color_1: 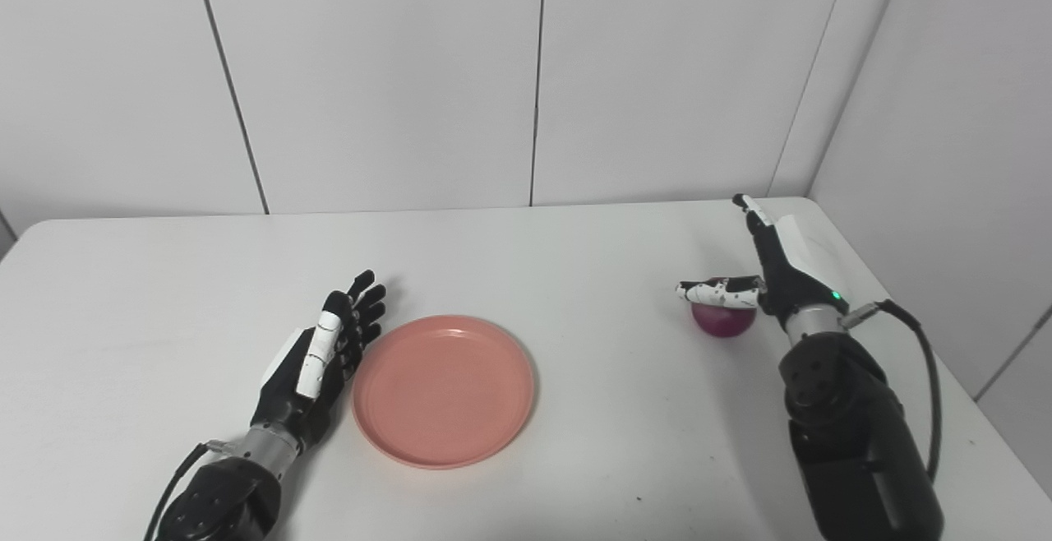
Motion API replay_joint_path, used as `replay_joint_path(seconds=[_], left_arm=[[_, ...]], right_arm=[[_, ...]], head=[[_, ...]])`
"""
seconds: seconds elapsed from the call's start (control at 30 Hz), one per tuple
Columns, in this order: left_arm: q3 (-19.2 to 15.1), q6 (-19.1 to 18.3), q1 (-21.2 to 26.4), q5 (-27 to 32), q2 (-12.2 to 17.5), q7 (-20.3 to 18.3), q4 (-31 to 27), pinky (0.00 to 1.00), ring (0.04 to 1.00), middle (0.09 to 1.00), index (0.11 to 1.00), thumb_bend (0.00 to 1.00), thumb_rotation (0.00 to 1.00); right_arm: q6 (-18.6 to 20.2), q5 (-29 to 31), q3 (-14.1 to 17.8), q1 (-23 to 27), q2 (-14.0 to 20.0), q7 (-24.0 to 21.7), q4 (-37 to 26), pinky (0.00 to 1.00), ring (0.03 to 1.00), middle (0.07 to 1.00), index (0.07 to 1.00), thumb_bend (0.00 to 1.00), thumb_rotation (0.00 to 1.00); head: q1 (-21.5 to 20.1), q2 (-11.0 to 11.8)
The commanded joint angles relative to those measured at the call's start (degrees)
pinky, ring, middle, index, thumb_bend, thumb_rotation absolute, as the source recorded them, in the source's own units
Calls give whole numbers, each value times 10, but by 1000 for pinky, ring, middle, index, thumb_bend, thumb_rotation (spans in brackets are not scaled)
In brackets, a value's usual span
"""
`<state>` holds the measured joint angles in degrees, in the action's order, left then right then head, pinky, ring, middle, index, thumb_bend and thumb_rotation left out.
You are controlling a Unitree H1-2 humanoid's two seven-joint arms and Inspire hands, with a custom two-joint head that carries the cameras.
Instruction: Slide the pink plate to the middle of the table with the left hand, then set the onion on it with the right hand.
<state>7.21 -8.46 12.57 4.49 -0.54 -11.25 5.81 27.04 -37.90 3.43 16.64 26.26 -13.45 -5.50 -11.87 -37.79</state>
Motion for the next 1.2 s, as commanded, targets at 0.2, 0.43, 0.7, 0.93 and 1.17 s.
replay_joint_path(seconds=[0.2,0.43,0.7,0.93,1.17], left_arm=[[4,23,26,1,-3,-5,-10,1000,994,985,985,826,1000],[7,19,23,-1,-3,-3,-15,1000,990,982,983,823,1000],[9,17,22,-2,-2,-3,-19,1000,989,981,982,825,1000],[7,17,21,5,-2,-7,-21,1000,985,983,983,824,1000],[8,13,20,6,-3,-8,-23,1000,987,982,981,817,1000]], right_arm=[[-2,-20,-14,29,18,-12,27,754,865,908,908,936,305],[-2,-16,-31,27,15,-8,44,777,875,910,898,926,301],[-2,-50,-55,32,20,-9,67,787,866,897,883,894,275],[-1,-94,-49,37,15,-36,77,767,844,865,860,879,196],[-2,-83,-35,33,0,6,79,599,697,742,800,799,47]], head=[[0,-1],[-2,-3],[-2,-3],[-3,-6],[-4,-5]])
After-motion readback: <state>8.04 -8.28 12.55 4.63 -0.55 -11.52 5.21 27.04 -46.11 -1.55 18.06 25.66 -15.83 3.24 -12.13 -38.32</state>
